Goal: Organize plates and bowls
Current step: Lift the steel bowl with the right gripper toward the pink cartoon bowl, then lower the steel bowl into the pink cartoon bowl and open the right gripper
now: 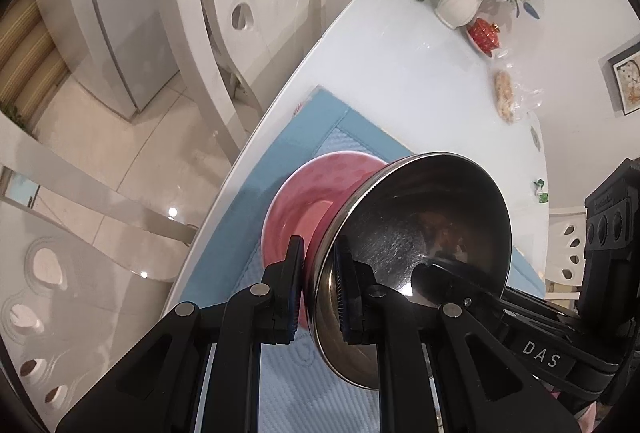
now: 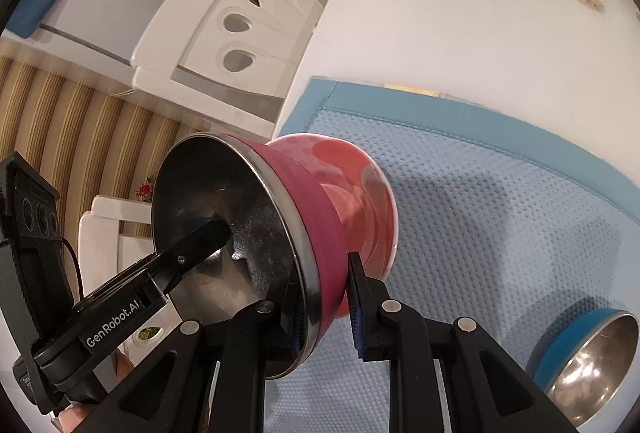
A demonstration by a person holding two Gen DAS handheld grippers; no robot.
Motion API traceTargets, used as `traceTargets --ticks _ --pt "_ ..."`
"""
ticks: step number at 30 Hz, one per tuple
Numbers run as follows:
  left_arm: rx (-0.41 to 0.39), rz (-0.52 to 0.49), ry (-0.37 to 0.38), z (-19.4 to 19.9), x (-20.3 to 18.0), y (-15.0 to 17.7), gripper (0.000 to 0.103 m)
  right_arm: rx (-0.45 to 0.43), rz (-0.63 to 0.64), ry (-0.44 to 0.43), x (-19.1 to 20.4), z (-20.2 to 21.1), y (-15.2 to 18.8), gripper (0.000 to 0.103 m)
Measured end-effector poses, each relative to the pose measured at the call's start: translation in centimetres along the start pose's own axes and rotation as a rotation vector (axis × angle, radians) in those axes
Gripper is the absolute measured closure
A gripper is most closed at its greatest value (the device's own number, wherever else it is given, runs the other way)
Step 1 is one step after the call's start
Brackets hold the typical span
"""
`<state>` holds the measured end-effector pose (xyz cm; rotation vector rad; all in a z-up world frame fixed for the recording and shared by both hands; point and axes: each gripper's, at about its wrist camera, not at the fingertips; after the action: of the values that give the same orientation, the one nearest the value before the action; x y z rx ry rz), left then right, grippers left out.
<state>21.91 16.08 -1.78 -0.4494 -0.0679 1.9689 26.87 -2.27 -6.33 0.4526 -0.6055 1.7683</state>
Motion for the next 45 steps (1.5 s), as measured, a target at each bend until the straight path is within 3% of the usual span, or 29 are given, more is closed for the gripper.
traceTargets --ticks 14,29,45 --pt "0.022 -0.022 -0.032 -2.6 0.5 -0.7 0.091 0.006 -0.011 -0.007 -1.1 -1.9 -0.4 0.086" --pt "0.012 -0.026 -0.028 -2.5 0.5 -0.8 0.091 -0.007 -0.012 0.001 -0.7 -1.3 -0.5 0.076" --pt "-0.004 -0.059 -0.044 -2.0 0.6 -0.7 0.087 -0.03 -0.039 -0.008 -1.1 -0.2 -0.2 0.074"
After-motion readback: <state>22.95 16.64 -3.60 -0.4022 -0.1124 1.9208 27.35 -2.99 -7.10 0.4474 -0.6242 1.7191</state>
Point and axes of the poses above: each gripper's, at about its wrist camera, not at the fingertips, and z roughly against the way its jaws point, x to its left, y to its underside, and after that the axes turned 4 degrees about -y, right-handed
